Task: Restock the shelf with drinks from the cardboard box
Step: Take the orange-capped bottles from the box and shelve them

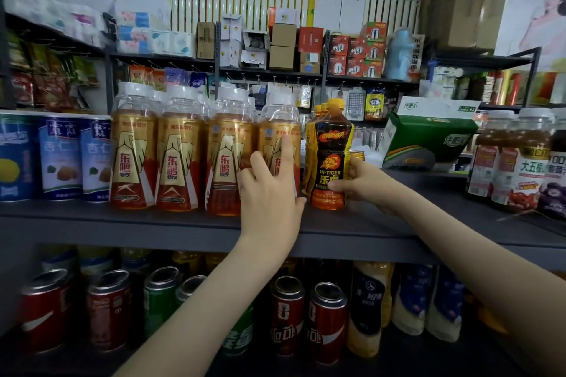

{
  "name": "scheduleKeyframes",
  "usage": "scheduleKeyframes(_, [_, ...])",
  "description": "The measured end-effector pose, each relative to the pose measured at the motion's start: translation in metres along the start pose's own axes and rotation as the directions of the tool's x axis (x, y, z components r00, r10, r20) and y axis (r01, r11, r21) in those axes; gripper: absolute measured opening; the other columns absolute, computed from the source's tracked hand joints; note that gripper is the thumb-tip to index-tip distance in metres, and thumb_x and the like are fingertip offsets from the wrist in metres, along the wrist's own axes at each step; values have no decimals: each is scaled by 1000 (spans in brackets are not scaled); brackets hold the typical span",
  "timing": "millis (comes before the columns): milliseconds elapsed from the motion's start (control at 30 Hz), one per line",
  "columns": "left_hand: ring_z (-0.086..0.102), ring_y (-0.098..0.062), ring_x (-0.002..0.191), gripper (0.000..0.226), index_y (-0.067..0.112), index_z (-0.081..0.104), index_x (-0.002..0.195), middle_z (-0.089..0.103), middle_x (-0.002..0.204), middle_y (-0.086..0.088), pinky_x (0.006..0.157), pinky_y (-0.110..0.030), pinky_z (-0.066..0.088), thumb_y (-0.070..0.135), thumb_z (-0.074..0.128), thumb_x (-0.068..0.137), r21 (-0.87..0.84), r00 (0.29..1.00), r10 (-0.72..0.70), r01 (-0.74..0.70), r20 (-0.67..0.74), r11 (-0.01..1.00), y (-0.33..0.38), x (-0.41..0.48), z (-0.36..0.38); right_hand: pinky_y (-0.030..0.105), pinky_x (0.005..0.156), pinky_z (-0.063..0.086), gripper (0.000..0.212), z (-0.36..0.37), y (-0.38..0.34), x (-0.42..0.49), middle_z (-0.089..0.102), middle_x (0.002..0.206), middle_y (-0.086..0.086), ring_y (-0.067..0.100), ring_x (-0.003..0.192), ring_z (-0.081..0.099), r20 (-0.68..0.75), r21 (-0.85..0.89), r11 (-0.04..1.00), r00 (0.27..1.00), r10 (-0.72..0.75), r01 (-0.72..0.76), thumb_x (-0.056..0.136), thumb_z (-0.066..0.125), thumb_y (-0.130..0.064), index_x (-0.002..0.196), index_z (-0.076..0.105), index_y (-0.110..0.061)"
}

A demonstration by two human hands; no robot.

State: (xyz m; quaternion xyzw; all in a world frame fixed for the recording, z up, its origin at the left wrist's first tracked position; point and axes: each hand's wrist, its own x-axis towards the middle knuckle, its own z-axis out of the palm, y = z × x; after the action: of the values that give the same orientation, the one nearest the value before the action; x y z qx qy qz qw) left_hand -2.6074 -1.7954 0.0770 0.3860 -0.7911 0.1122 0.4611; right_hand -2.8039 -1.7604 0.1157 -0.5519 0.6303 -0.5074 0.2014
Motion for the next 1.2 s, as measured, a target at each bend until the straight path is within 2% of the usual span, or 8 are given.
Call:
scheduleKeyframes(167, [38, -39, 121, 100, 26, -7, 152, 21, 149, -28, 101, -43, 39, 36, 67, 86, -16, 999, -23, 23, 27, 1000, 6, 0, 1, 30, 80, 51, 40, -2, 2, 0, 66, 107, -5, 15, 100, 63, 1, 16, 1000, 1000, -5, 5, 83, 69, -4, 108, 51, -29])
scheduleKeyframes(467, [31, -37, 120, 95, 41, -2, 150, 23, 143, -21, 104, -41, 32, 35, 68, 86, -180, 1000, -1, 5, 23, 984, -2, 3, 4, 22, 72, 51, 41, -4, 1, -1, 66, 109, -3, 10, 96, 64, 35, 8, 999, 999, 30, -31, 87, 64, -2, 120, 48, -20])
scheduleKeyframes(633, [28, -36, 123, 94, 41, -2, 150, 21, 145, -19, 106, -41, 30, 38, 67, 86, -189, 1000, -8, 14, 29, 982, -3, 2, 4, 27, 82, 52, 43, -6, 1, -3, 64, 116, -2, 14, 107, 62, 57, -16, 999, 997, 48, -47, 87, 66, -7, 123, 48, -22])
scheduleKeyframes(733, [26, -36, 128, 88, 36, 4, 152, 21, 147, -19, 107, -42, 30, 40, 64, 87, -200, 1000, -13, 18, 23, 980, -2, -4, 1, 38, 100, 46, 57, -1, 0, -11, 58, 128, 1, 22, 122, 54, -44, -179, 983, 999, 22, -30, 84, 72, -18, 134, 44, -17])
scheduleKeyframes(800, [27, -34, 131, 80, 33, 11, 152, 24, 148, -18, 105, -42, 34, 41, 60, 89, -220, 1000, -16, 17, 5, 975, -2, -13, -2, 33, 100, 42, 66, 4, -4, -24, 55, 134, 3, 23, 124, 52, -155, -346, 938, 987, -46, -10, 85, 71, -23, 141, 38, -13])
scheduleKeyframes(967, [37, -28, 124, 54, 17, 43, 141, 42, 139, -12, 99, -37, 40, 28, 58, 90, -290, 995, 4, -34, -105, 956, -7, -59, -13, 29, 90, 43, 53, 33, -8, -80, 57, 130, 6, 22, 119, 54, -288, -513, 838, 883, -371, 185, 91, 63, -26, 137, 41, -11])
scheduleKeyframes(1067, [41, -18, 118, 42, 9, 53, 130, 51, 128, -9, 98, -20, 31, 25, 54, 90, -278, 988, 14, -57, -155, 959, -15, -101, -27, 30, 96, 46, 47, 64, -6, -123, 56, 127, 2, 15, 118, 52, -171, -478, 794, 847, -503, 375, 93, 60, -26, 135, 44, -12])
scheduleKeyframes(1200, [48, -16, 113, 40, 7, 55, 126, 57, 120, -7, 95, -13, 32, 27, 47, 92, -247, 999, -30, 23, -25, 969, -42, -182, -51, 19, 93, 43, 38, 125, 8, -181, 52, 114, -11, 3, 110, 51, 73, -302, 789, 838, -540, 535, 94, 58, -24, 130, 49, -16])
